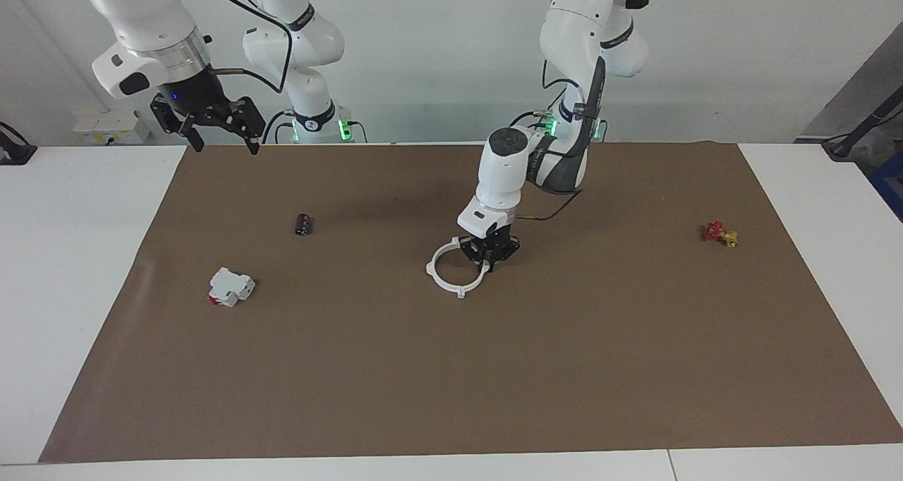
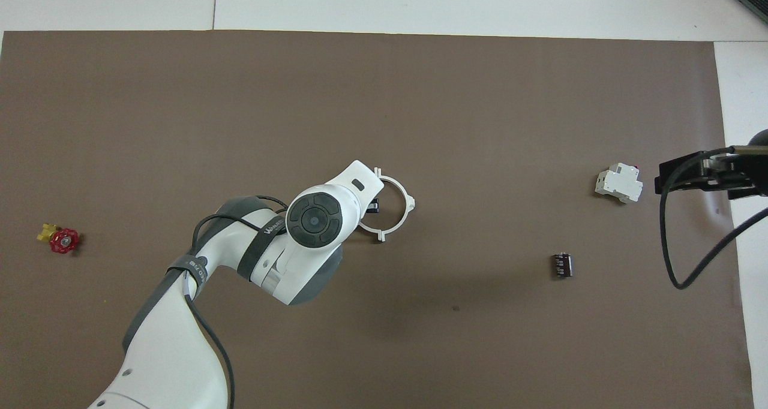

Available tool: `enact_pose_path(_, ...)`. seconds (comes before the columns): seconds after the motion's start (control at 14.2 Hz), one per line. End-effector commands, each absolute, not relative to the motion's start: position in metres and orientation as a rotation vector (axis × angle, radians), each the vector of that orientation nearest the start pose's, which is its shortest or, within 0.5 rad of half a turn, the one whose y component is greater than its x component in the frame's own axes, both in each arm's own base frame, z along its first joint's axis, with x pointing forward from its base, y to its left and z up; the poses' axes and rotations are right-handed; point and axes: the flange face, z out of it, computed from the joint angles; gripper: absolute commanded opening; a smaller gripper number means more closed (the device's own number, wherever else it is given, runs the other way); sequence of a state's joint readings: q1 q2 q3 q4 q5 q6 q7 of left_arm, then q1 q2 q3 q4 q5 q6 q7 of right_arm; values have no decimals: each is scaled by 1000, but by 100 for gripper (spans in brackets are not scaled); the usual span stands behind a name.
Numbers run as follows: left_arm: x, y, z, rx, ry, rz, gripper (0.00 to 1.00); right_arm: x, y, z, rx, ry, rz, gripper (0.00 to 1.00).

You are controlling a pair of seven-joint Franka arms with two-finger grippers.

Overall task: Assemble drain pipe with both arms
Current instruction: 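Press the held clamp onto the centre clamp with the left gripper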

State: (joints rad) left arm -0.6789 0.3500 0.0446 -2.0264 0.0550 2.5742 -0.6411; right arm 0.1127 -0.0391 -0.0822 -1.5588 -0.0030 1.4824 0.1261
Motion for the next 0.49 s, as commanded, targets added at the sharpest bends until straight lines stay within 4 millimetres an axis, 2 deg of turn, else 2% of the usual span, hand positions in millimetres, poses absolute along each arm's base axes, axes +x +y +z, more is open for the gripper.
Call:
enact_pose_path(0.0,482,-367,288,-3188,65,-294,0,529,15,646,-3119,112,72,100)
enact_pose_path(0.42,481,-366,286,-3187,65,-290,0,529,15,646,-3119,112,72,100)
